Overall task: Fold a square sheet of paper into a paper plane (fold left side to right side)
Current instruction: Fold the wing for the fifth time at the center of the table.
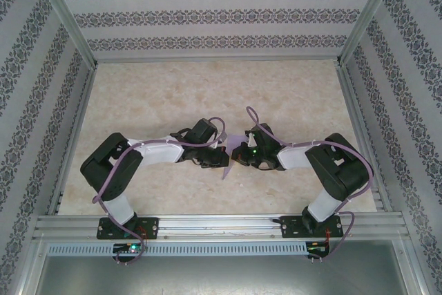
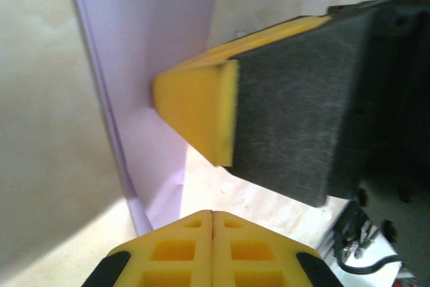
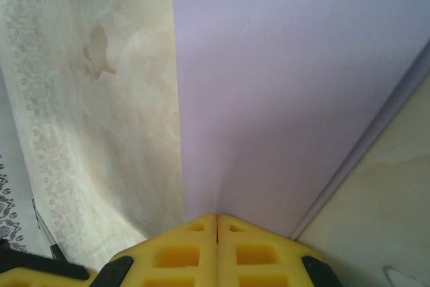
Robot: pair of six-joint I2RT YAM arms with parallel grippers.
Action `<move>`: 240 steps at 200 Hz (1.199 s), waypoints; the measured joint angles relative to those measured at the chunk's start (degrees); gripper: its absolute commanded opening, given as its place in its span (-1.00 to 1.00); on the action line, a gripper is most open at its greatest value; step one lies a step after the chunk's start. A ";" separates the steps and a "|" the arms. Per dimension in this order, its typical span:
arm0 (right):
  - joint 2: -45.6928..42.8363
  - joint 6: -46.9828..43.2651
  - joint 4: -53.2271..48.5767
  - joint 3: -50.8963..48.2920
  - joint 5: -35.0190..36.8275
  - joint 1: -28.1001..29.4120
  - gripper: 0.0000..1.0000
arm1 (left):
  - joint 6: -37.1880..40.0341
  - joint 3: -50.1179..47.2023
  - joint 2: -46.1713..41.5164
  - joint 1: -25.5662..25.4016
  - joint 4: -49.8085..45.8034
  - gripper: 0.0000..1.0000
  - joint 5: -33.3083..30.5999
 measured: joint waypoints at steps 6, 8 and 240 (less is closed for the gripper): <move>0.11 -0.04 -0.20 0.15 -0.07 0.00 -1.00 | -0.20 0.00 -0.11 0.00 0.00 -0.89 0.46; 0.15 -0.04 -0.24 0.17 -0.07 0.00 -1.00 | -0.24 0.00 -0.13 0.00 0.00 -0.89 0.59; 1.27 -1.53 -2.10 1.53 -1.57 -0.39 -1.00 | -2.16 -2.34 4.98 0.00 3.76 -0.90 6.40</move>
